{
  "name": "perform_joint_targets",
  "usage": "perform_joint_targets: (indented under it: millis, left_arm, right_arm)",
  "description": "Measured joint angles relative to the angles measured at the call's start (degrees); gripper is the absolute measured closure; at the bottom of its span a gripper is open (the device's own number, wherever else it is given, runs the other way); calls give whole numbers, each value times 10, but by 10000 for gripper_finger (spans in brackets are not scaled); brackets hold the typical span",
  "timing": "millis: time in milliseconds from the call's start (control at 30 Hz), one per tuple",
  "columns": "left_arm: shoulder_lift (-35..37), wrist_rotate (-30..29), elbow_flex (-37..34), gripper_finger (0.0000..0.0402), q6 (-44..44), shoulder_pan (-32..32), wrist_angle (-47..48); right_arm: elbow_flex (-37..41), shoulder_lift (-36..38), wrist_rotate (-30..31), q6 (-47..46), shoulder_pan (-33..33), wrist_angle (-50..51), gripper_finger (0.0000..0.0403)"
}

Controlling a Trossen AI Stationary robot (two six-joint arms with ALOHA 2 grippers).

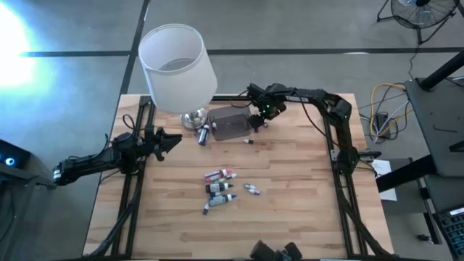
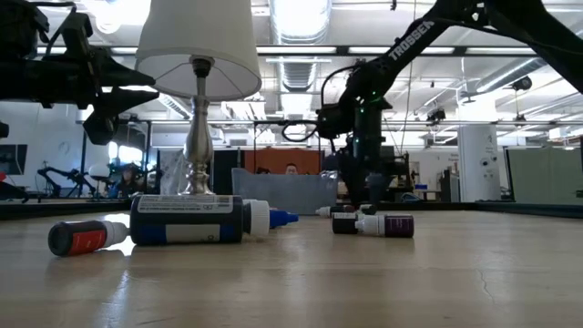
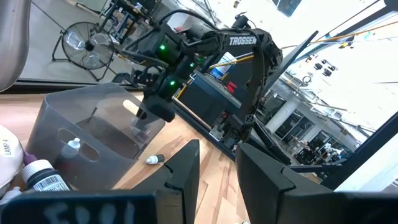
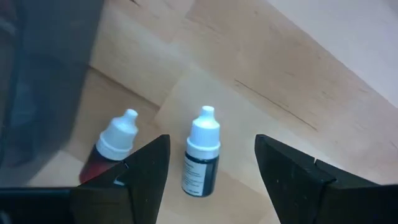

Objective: Pick & Place food coloring
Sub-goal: Put the top small black food coloring bottle into the bin

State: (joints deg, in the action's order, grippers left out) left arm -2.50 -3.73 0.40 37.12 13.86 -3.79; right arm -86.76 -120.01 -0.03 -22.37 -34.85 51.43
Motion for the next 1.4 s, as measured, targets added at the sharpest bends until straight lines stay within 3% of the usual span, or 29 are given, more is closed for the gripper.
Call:
perform_joint_targets:
  millis: [367, 933, 1167, 1400]
  left_arm:
    - [0, 0, 0, 316, 0, 0, 0]
    - [0, 0, 0, 317, 0, 0, 0]
    - [0, 0, 0, 316, 0, 0, 0]
    - [0, 0, 0, 316, 0, 0, 0]
  right_arm:
    - [-1, -7, -13, -23, -2, -7, 195]
    - [-1, -11, -15, -27, -27, -10, 342]
    - [-2, -2, -10, -17, -29, -10, 342]
    - [-2, 56, 7, -24, -30, -17, 340]
